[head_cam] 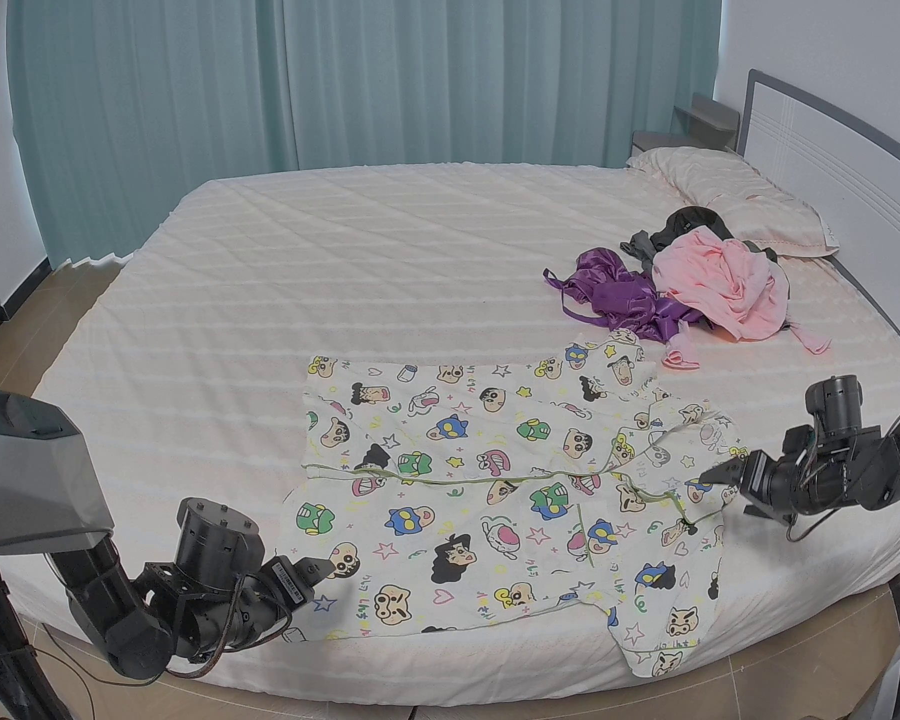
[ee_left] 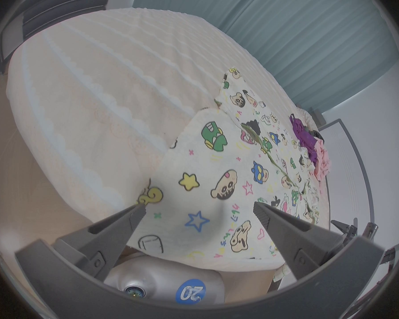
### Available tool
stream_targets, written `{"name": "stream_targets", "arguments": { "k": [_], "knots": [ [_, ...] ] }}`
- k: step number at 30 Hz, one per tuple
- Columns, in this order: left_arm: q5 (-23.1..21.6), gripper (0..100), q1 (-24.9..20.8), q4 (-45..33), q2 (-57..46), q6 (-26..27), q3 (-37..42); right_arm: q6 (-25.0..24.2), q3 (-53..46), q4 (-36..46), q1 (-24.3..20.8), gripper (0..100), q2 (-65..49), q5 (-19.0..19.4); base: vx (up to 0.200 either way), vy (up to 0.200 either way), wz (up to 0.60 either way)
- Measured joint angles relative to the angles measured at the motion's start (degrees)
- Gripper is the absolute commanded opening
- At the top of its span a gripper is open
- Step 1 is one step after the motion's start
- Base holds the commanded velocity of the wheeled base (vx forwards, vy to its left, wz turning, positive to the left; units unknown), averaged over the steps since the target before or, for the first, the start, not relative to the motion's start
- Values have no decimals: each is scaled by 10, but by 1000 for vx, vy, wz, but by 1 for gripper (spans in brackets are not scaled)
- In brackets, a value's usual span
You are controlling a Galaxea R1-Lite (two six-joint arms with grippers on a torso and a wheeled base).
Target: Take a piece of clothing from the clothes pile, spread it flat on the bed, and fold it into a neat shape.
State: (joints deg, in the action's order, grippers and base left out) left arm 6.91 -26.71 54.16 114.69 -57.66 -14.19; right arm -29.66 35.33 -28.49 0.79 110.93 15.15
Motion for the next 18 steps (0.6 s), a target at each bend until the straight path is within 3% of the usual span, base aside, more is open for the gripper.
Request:
{"name": "stream_targets", "arguments": {
  "k": [4, 8, 18],
  "knots": [
    [0, 100, -11, 1, 0, -1, 6, 37, -60, 19, -20, 100, -26, 14, 0, 0, 0],
    [1, 100, -17, 1, 0, -1, 8, 99, -116, -21, -30, 100, -27, 30, 0, 0, 0],
    [4, 100, -31, 2, 1, -1, 6, 116, -148, -104, -38, 100, 35, 37, 0, 0, 0]
  ]
}}
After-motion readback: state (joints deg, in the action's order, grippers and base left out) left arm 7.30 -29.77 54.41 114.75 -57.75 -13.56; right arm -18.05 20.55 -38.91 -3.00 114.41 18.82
